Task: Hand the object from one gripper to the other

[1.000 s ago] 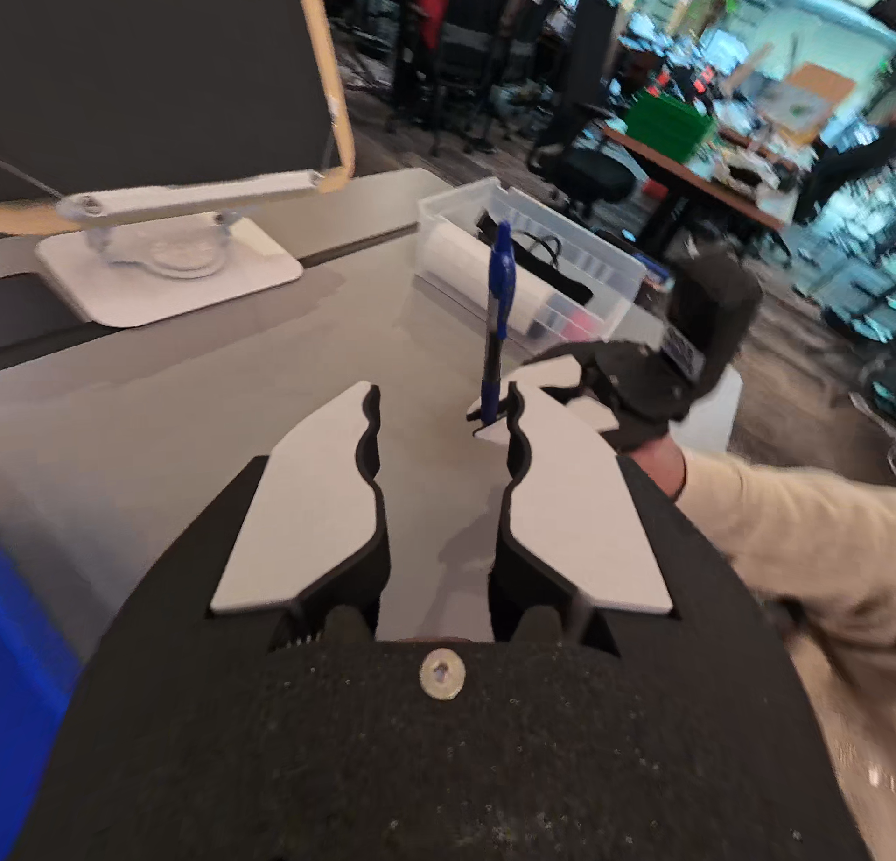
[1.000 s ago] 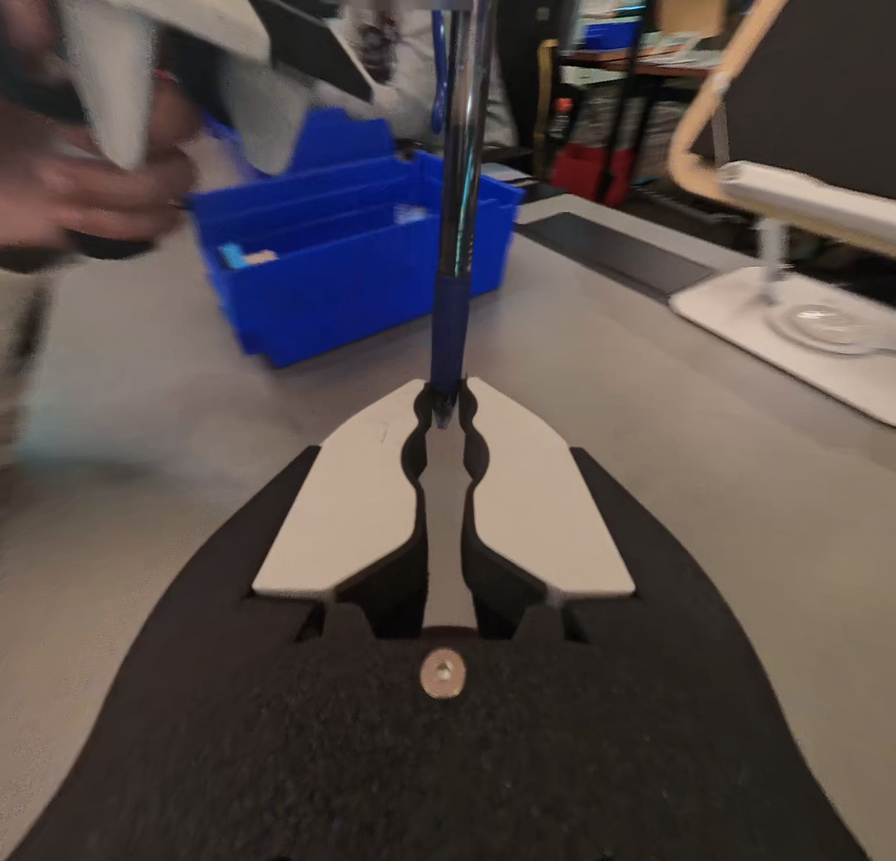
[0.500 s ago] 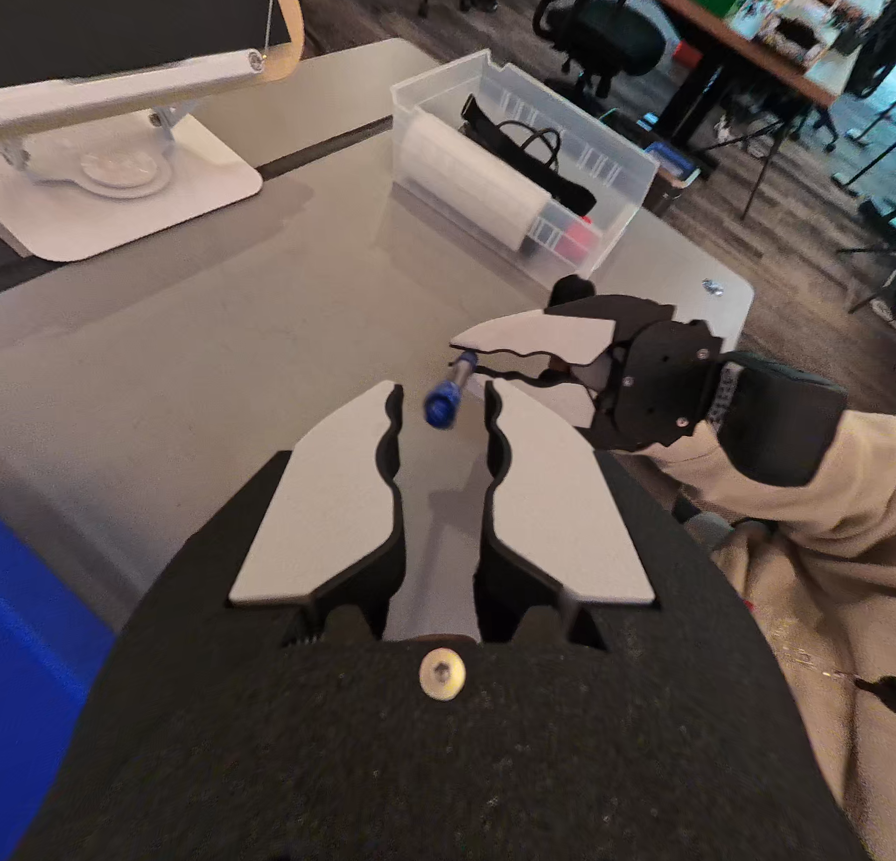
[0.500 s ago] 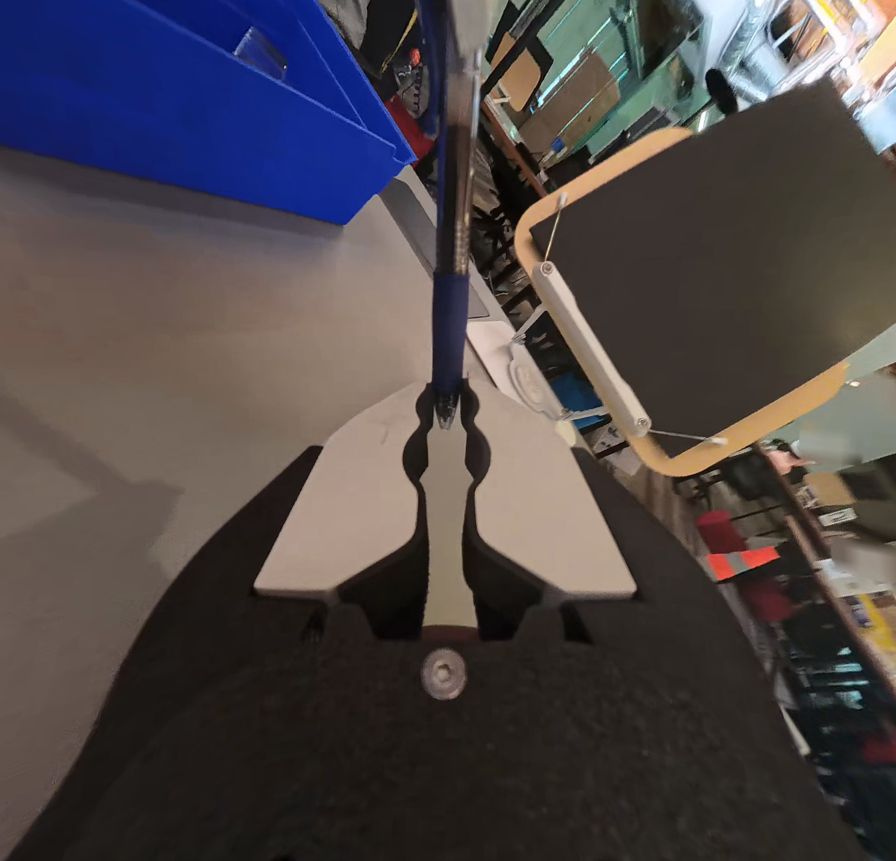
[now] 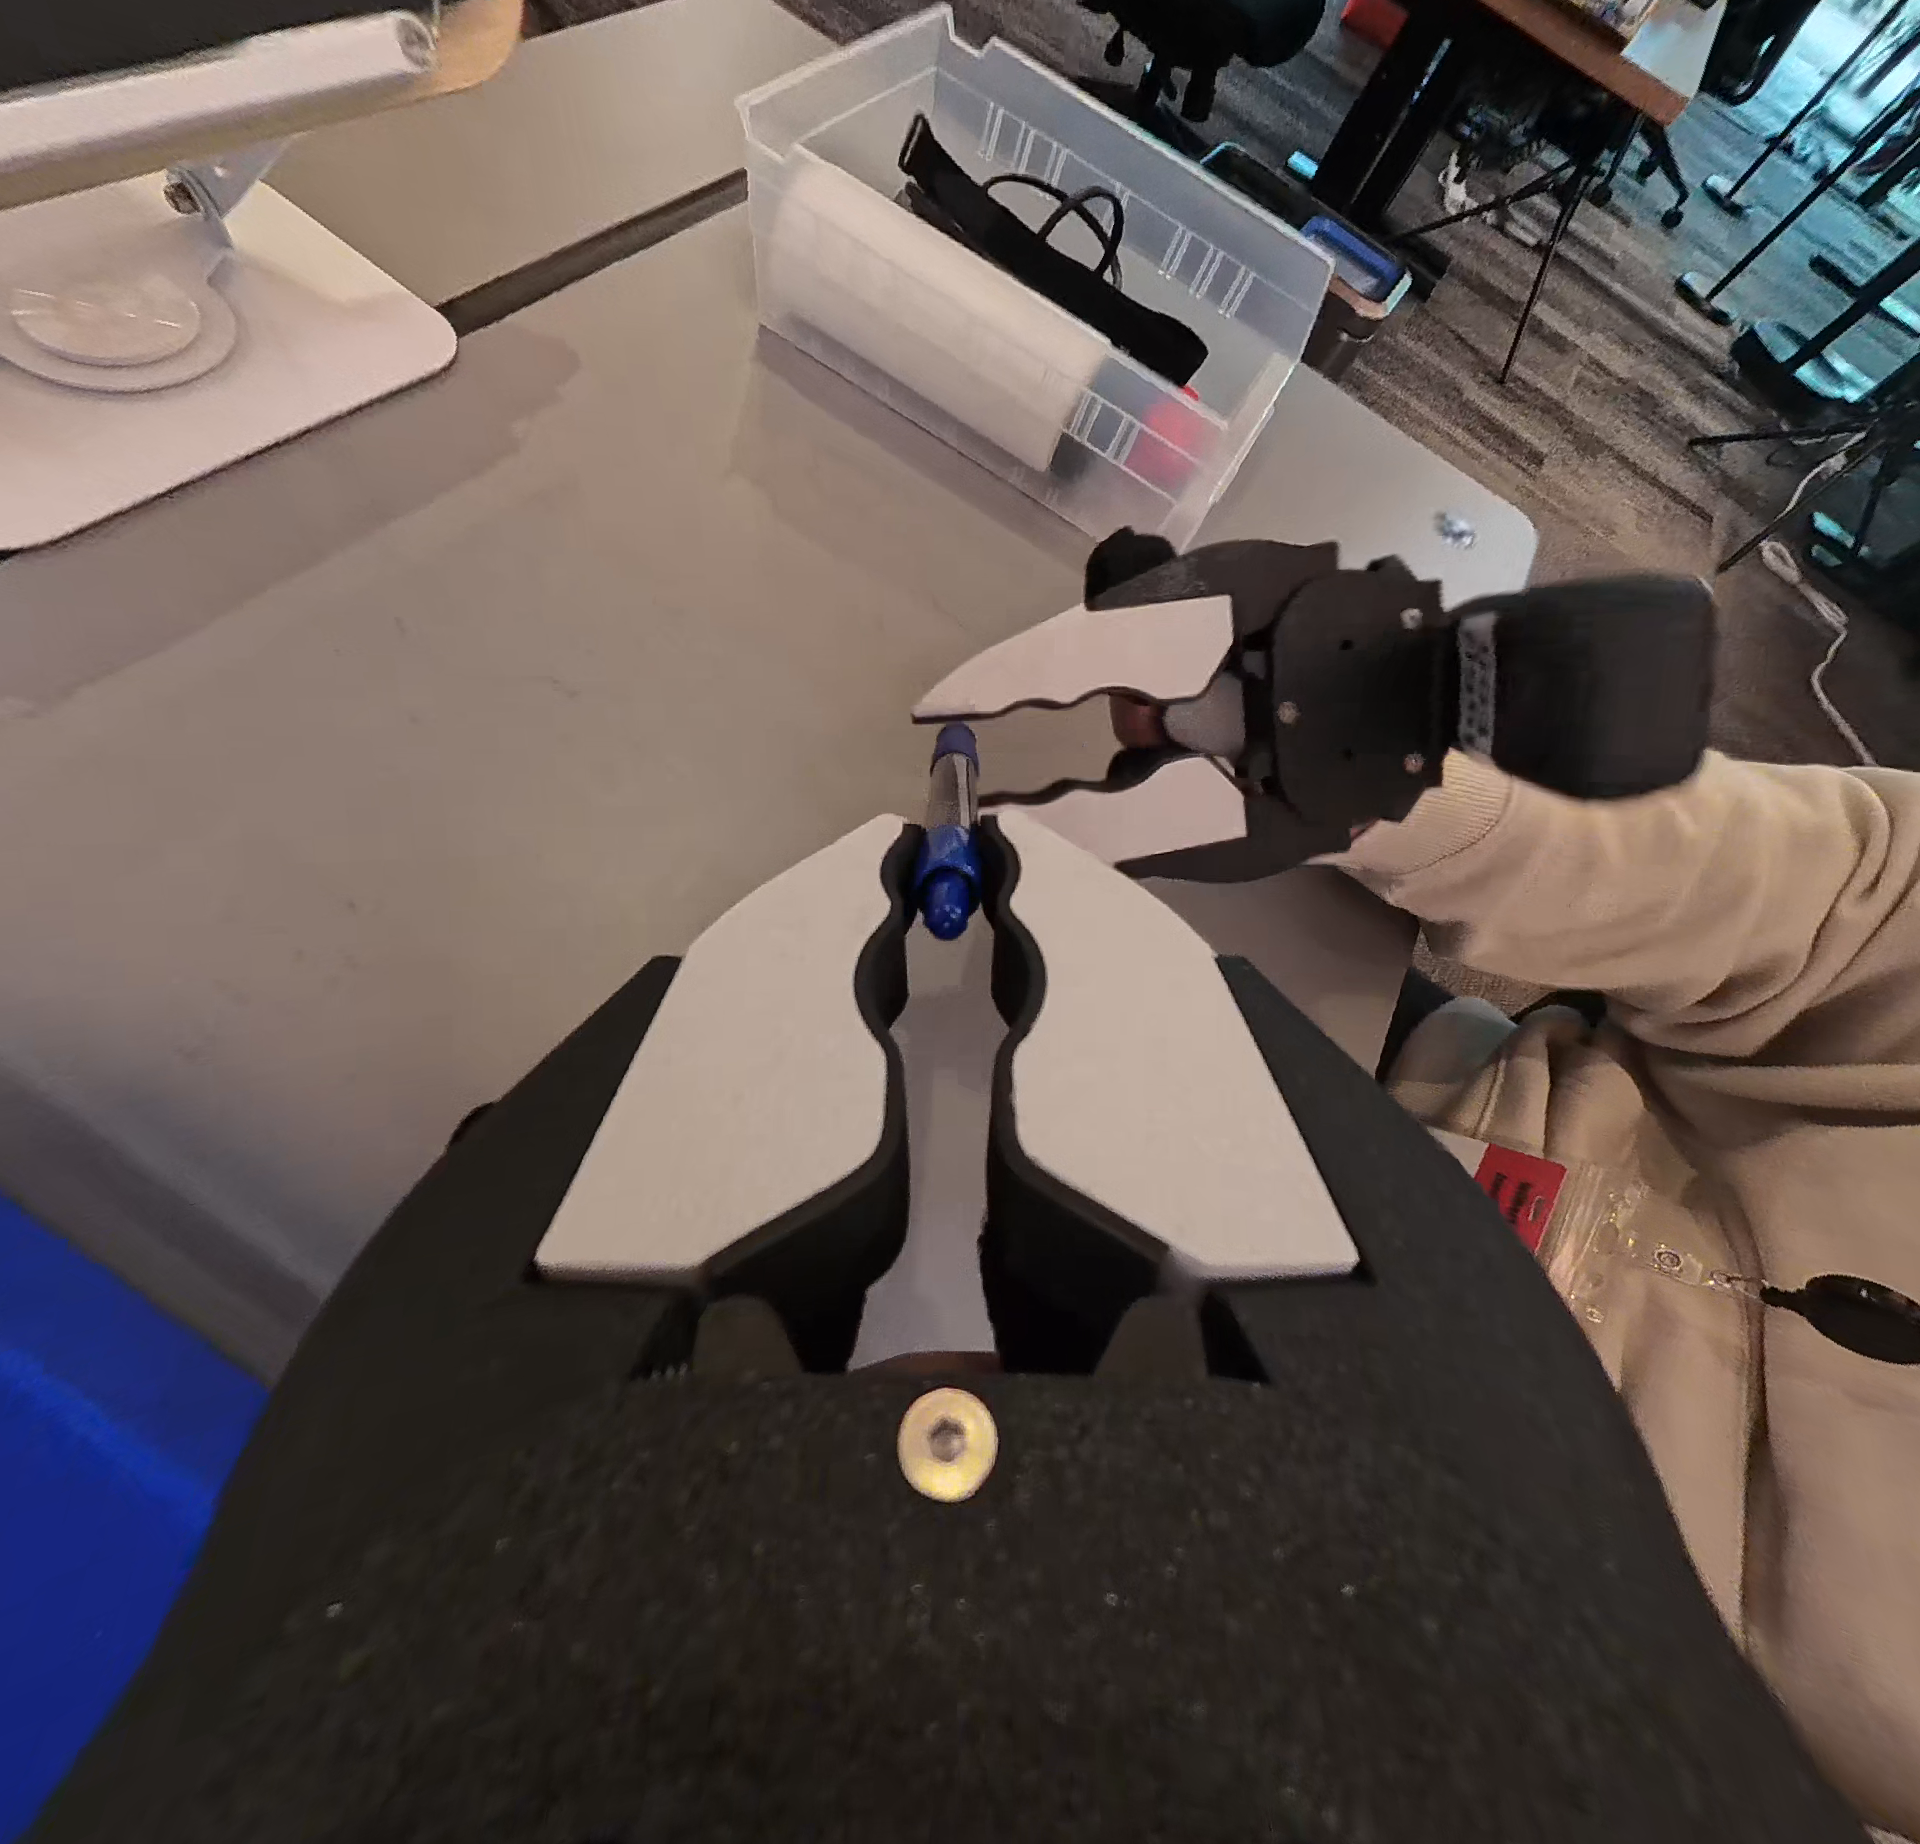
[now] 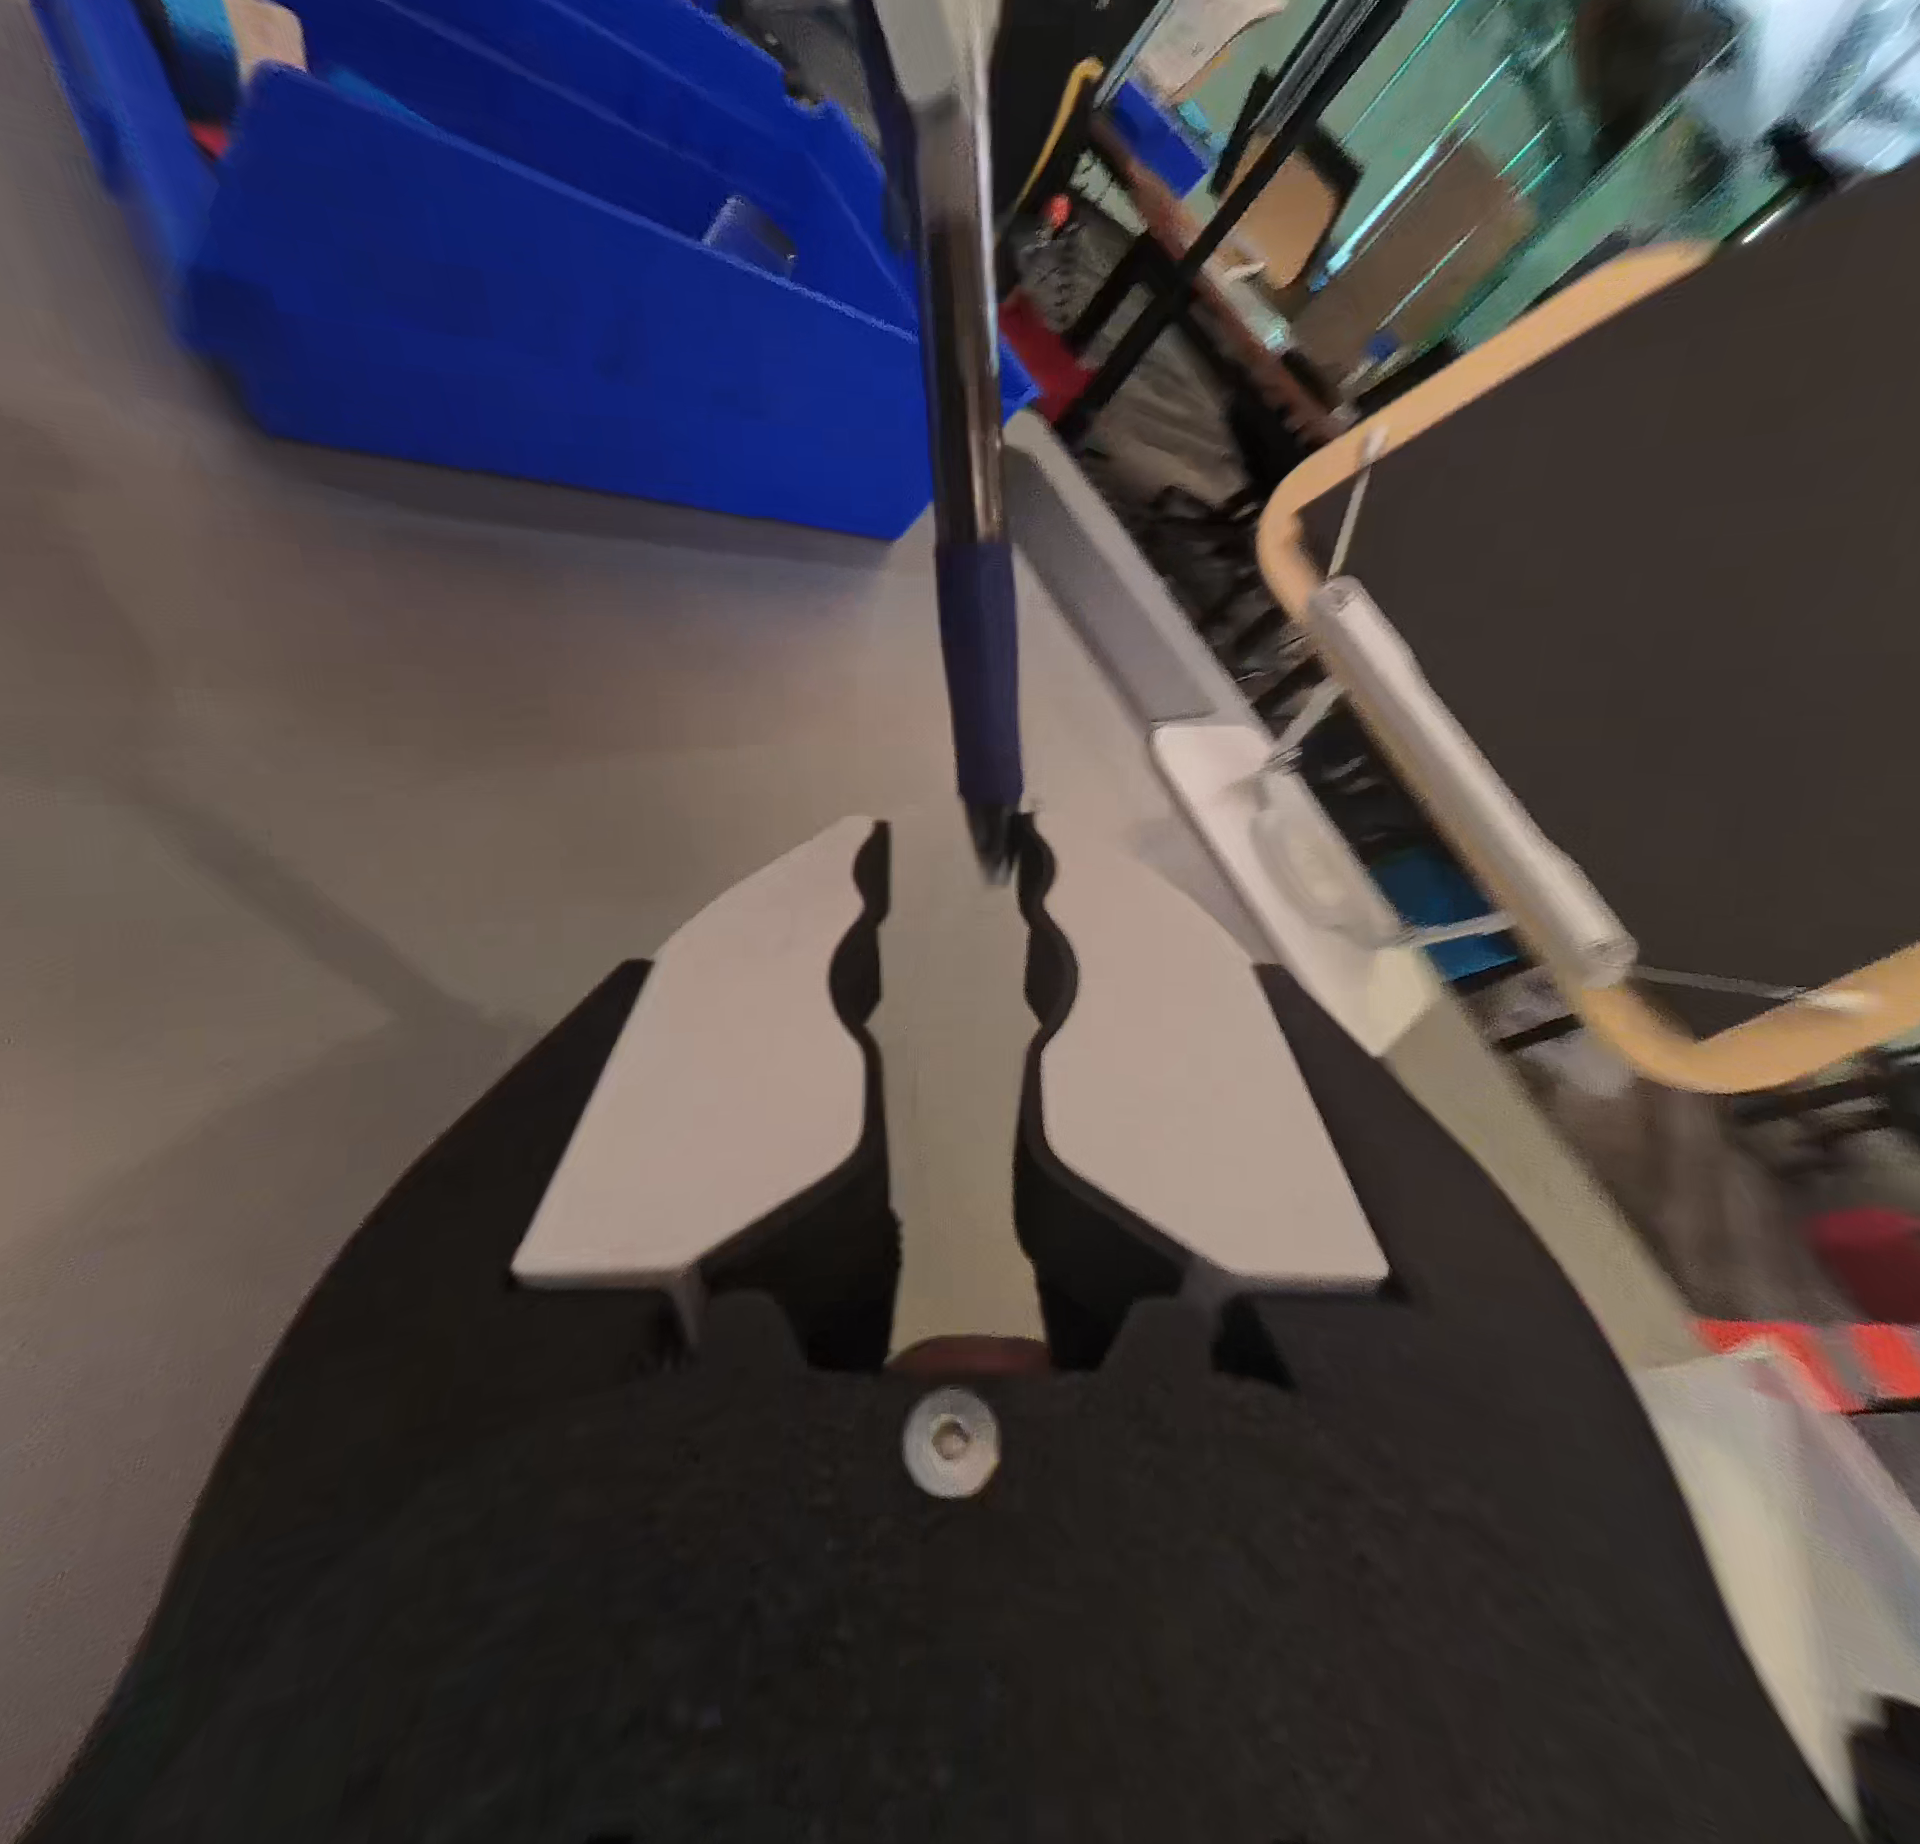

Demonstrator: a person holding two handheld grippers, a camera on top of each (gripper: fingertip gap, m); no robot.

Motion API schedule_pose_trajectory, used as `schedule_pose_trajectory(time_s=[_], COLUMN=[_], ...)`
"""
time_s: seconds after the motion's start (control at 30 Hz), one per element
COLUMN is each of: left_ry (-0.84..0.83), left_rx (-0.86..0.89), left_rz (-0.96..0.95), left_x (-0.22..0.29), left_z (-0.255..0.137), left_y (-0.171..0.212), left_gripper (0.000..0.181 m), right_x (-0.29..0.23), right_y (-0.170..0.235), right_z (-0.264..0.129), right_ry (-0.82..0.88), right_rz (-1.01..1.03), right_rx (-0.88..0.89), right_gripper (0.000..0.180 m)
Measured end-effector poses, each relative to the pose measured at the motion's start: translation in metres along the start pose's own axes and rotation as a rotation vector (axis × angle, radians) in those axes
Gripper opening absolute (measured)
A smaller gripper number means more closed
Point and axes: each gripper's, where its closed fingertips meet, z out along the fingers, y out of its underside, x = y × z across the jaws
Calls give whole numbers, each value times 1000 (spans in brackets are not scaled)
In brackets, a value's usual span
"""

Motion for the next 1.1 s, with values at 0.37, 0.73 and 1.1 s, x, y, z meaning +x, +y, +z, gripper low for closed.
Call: schedule_pose_trajectory(time_s=[0.37,0.73,1.1], left_ry=[345,440,295], left_rx=[364,306,276], left_rz=[-149,-155,-81], left_x=[-8,13,15], left_z=[-40,3,11], left_y=[-29,-15,-6], left_gripper=[10,10,40], right_x=[14,17,24], right_y=[-45,-64,-49], right_z=[-39,-48,-48], right_ry=[-791,-817,-724], right_rz=[1158,1203,1108], right_rx=[574,667,604], right_gripper=[63,25,11])
